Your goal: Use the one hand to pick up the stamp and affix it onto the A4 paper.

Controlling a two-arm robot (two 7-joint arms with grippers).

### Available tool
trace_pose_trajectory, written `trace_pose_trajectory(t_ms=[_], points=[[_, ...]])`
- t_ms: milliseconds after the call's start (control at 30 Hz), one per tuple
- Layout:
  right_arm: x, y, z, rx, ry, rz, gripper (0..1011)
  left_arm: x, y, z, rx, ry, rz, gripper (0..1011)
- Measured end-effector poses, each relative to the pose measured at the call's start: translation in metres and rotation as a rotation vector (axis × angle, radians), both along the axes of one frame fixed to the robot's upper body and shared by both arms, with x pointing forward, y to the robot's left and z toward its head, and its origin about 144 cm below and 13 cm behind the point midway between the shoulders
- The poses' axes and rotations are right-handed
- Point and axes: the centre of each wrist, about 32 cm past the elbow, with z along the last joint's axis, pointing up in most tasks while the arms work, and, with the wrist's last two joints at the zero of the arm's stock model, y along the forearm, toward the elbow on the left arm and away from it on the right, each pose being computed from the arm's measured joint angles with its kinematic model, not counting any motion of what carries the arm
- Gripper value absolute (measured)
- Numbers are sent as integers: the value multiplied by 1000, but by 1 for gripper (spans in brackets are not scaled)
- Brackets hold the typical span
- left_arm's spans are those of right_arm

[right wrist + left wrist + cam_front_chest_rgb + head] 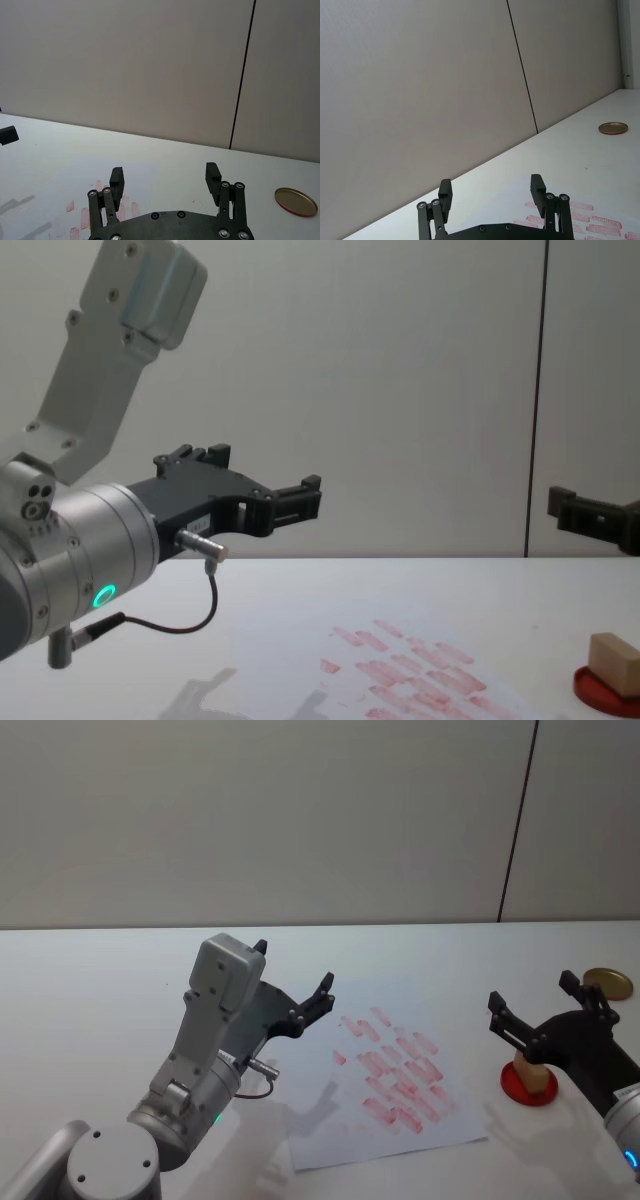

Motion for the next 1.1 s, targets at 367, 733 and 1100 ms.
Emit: trace_pose_trajectory(t_ms=[367,733,1100], points=[[0,0,0,0,0,0,1001,0,0,0,0,0,0,993],[0,0,0,0,0,0,1001,0,0,0,0,0,0,993],[0,1,2,-4,7,-7,1001,0,0,0,0,0,0,993]])
